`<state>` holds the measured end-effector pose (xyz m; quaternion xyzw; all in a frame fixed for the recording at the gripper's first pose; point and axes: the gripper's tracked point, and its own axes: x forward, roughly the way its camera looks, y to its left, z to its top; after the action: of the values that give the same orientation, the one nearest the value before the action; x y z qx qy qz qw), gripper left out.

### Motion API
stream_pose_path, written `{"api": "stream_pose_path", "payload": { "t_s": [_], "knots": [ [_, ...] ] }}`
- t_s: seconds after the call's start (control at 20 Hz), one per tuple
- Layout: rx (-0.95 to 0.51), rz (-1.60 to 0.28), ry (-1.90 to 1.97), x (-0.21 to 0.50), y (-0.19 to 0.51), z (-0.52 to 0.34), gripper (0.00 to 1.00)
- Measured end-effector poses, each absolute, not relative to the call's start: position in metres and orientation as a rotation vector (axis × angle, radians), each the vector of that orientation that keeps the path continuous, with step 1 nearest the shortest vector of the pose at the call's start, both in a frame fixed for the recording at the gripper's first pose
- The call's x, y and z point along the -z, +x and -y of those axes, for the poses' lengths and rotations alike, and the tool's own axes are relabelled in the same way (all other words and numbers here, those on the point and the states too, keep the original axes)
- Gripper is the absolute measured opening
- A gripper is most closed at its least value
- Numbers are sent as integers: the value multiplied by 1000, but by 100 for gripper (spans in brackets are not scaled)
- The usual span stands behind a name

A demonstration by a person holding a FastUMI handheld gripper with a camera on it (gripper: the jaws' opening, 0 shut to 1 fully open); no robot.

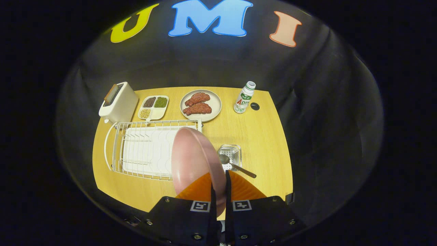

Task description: Take the plate from the dish rack, then take the spoon from the basket and place it into the plate.

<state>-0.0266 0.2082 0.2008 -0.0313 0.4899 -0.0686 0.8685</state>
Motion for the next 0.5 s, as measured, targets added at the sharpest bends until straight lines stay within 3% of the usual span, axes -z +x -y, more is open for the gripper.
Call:
{"api": "stream_pose_path", "payload": {
  "t_s": [0.5],
  "knots": [
    [37,-1051,100,-134,-108,-190,9]
  ]
}}
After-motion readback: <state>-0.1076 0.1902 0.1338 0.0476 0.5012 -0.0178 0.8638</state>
